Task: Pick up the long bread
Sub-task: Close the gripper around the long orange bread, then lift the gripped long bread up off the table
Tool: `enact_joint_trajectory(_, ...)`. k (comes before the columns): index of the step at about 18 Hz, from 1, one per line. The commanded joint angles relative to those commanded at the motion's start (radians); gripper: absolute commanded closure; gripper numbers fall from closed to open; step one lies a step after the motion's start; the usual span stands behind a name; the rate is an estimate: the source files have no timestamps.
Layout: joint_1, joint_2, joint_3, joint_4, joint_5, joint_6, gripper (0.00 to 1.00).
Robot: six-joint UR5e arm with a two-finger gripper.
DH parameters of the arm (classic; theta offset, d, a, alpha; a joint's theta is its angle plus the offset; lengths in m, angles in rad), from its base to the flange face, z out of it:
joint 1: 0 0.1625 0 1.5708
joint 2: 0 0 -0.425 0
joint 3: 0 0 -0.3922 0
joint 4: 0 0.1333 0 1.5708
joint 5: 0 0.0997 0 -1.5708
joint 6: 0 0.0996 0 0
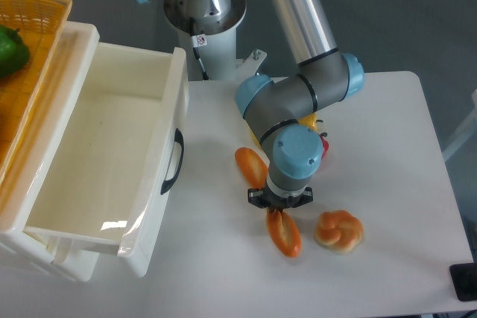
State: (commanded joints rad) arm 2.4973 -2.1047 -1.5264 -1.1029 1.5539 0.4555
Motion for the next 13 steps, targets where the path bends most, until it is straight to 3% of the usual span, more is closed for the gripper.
enact_joint_trajectory(4, 0.000, 0.046, 0.012, -0.055, -0.003, 0.110, 1.00)
enact_joint_trajectory(13, 0.003, 0.196, 0.086, -0.221, -0.141, 0.115, 1.00)
